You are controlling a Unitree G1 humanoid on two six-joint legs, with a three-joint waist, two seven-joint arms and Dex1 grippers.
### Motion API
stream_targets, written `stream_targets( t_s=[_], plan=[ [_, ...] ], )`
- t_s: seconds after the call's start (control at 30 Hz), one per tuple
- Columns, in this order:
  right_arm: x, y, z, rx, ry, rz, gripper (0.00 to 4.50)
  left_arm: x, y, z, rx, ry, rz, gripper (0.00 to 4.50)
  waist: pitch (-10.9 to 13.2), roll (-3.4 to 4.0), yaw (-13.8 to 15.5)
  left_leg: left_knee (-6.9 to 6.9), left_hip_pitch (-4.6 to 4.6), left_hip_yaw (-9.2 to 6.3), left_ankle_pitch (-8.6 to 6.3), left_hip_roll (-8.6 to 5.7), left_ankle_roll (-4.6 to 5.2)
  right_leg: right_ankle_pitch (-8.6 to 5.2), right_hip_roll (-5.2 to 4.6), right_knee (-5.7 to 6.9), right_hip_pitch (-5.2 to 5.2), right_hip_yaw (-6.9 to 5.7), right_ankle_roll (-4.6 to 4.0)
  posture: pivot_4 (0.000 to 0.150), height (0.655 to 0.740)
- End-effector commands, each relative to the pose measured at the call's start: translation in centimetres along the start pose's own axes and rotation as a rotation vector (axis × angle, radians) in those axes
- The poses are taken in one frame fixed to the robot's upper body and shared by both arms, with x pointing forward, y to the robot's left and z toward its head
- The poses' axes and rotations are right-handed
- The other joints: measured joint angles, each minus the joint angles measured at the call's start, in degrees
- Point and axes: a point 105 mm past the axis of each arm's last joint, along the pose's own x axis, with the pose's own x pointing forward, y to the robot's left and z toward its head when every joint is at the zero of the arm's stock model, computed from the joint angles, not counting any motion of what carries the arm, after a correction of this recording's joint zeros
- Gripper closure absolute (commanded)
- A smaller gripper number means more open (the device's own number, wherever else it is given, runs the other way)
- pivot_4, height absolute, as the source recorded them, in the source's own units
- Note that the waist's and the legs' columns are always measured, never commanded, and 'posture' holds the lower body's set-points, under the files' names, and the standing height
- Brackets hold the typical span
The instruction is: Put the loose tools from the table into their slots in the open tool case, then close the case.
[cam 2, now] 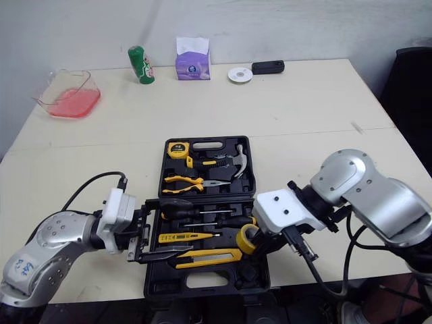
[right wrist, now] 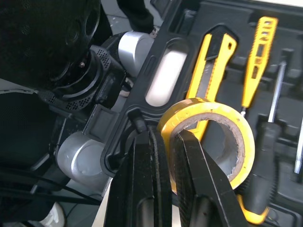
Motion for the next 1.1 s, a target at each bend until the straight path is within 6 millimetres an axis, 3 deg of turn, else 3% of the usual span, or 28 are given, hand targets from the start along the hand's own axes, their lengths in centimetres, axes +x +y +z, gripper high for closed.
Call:
stream_targets(
  t_s=[0.03,0.37,0.63,1.1],
  plan=[
    [1.0,0.8,0.1,-0.035,0.016,0.058,4.47,-0.8,-1.2,0.4,0.025,0.028,-0.016,0.0,0.0,-0.01,0.0,0.0,0.0,0.0,0.0,-0.01,0.0,0.0,0.0,0.01,-0.01,0.0,0.0,0.15,0.74],
    [2.6,2.2,-0.8,0.015,0.073,0.152,4.47,-2.7,-3.4,-1.9,-0.02,0.144,-0.033,0.0,-0.03,-0.07,-0.04,0.0,0.01,0.0,-0.13,0.07,-0.03,-0.05,-0.05,-0.02,-0.04,-0.02,-0.1,0.15,0.74],
    [3.4,2.8,-1.9,0.038,0.099,0.169,4.47,-2.5,-3.9,-1.4,0.004,0.138,-0.031,0.0,-0.03,-0.08,-0.03,0.0,0.0,0.01,-0.23,0.08,-0.03,-0.07,-0.07,-0.03,-0.05,-0.02,-0.14,0.15,0.74],
    [4.5,2.0,-2.4,0.047,0.12,0.165,4.47,-2.4,-4.0,-1.2,-0.009,0.15,-0.034,0.0,-0.03,-0.09,-0.06,0.01,0.02,0.03,-0.25,0.19,-0.09,-0.11,0.08,-0.02,-0.05,-0.04,-0.21,0.15,0.74]
  ],
)
